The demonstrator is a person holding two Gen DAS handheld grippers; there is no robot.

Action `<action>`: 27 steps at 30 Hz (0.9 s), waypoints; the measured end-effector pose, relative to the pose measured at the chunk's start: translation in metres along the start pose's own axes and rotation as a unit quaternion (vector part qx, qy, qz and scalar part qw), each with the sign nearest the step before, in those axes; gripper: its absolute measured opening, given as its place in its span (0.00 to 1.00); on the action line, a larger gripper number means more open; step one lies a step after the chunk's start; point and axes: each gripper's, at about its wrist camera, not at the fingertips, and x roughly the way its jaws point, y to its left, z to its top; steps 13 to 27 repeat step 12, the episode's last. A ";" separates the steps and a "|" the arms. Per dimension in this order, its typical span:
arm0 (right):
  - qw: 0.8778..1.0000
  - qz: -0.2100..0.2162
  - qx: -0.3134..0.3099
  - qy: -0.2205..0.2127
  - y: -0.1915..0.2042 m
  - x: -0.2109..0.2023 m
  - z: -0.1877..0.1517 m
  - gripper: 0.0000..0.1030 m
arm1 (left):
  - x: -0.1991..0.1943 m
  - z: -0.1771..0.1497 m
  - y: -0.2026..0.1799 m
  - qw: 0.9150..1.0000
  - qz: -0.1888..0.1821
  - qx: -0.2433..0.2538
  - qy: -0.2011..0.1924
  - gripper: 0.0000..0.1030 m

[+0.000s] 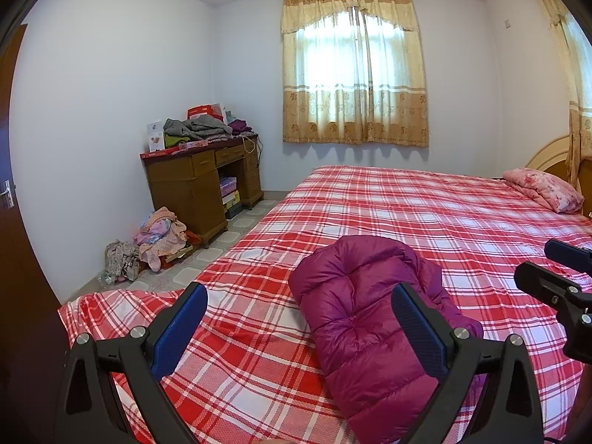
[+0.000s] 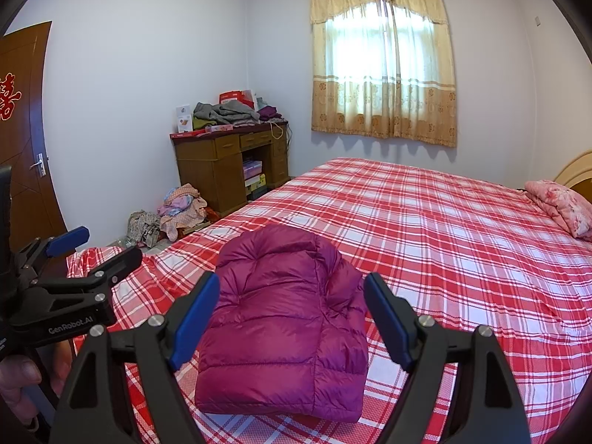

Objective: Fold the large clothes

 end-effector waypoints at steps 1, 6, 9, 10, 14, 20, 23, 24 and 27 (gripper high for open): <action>1.000 0.000 0.000 0.000 0.001 0.000 0.000 0.80 | 0.001 0.000 0.001 1.000 0.000 -0.002 0.001 0.97; 1.000 0.001 0.002 0.002 0.000 0.001 -0.001 0.80 | 0.002 -0.002 0.003 1.000 0.002 -0.003 0.002 0.97; 1.000 0.001 0.001 0.004 0.001 0.001 -0.002 0.80 | 0.004 -0.004 0.002 1.000 0.007 0.002 0.002 0.97; 1.000 0.001 0.001 0.004 0.001 0.001 -0.002 0.80 | 0.004 -0.004 0.001 1.000 0.007 0.004 0.001 0.97; 1.000 0.000 0.001 0.003 0.001 0.001 -0.001 0.80 | 0.004 -0.004 0.000 1.000 0.007 0.006 0.001 0.97; 1.000 0.000 0.001 0.003 0.001 0.001 -0.001 0.80 | 0.004 -0.004 0.000 1.000 0.007 0.006 0.001 0.97; 1.000 0.000 0.001 0.003 0.001 0.001 -0.001 0.80 | 0.004 -0.004 0.000 1.000 0.007 0.006 0.001 0.97; 1.000 0.000 0.001 0.003 0.001 0.001 -0.001 0.80 | 0.004 -0.004 0.000 1.000 0.007 0.006 0.001 0.97; 1.000 0.000 0.001 0.003 0.001 0.001 -0.001 0.80 | 0.004 -0.004 0.000 1.000 0.007 0.006 0.001 0.97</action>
